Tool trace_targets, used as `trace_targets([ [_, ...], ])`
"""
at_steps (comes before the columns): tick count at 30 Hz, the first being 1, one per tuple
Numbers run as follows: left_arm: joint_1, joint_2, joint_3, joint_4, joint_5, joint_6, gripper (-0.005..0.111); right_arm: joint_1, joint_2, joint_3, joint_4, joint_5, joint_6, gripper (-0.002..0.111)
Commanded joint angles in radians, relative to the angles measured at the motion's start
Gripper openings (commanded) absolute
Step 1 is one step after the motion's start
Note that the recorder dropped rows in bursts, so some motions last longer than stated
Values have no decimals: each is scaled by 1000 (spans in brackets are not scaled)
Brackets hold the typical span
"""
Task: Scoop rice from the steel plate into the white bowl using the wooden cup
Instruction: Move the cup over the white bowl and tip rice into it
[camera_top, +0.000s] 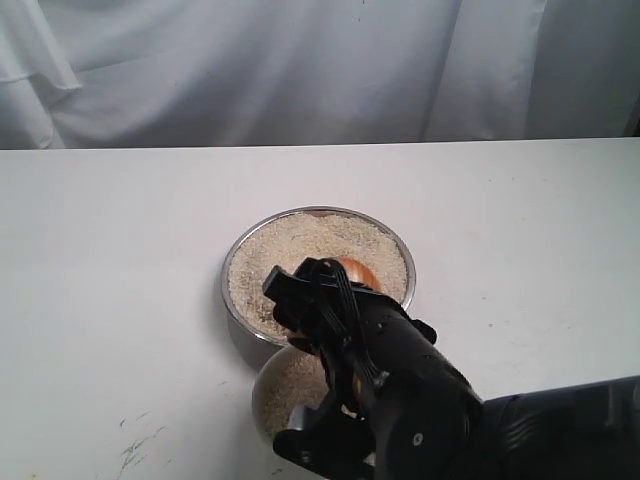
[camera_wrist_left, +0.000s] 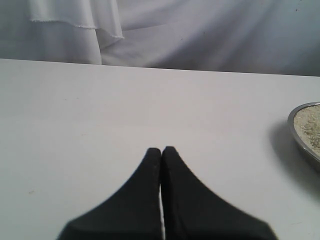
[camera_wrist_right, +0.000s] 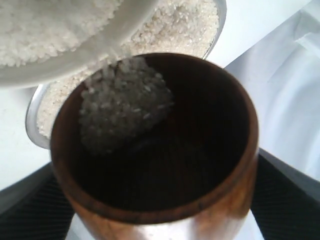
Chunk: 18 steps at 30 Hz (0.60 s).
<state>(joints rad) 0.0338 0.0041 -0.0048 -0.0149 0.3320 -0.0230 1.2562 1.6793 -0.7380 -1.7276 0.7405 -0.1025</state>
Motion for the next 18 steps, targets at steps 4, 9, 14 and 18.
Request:
trace_targets([
  [4,2,-4,5,1,-13,-1,0,40,-15,2,-17,78,-34,0],
  [9,2,-4,5,1,-13,-1,0,40,-15,1,-17,104,-61,0],
  [14,2,-4,5,1,-13,-1,0,54,-17,1,-17,133,-70,0],
  [18,2,-4,5,1,-13,-1,0,76,-28,-6,-17,150,-80,0],
])
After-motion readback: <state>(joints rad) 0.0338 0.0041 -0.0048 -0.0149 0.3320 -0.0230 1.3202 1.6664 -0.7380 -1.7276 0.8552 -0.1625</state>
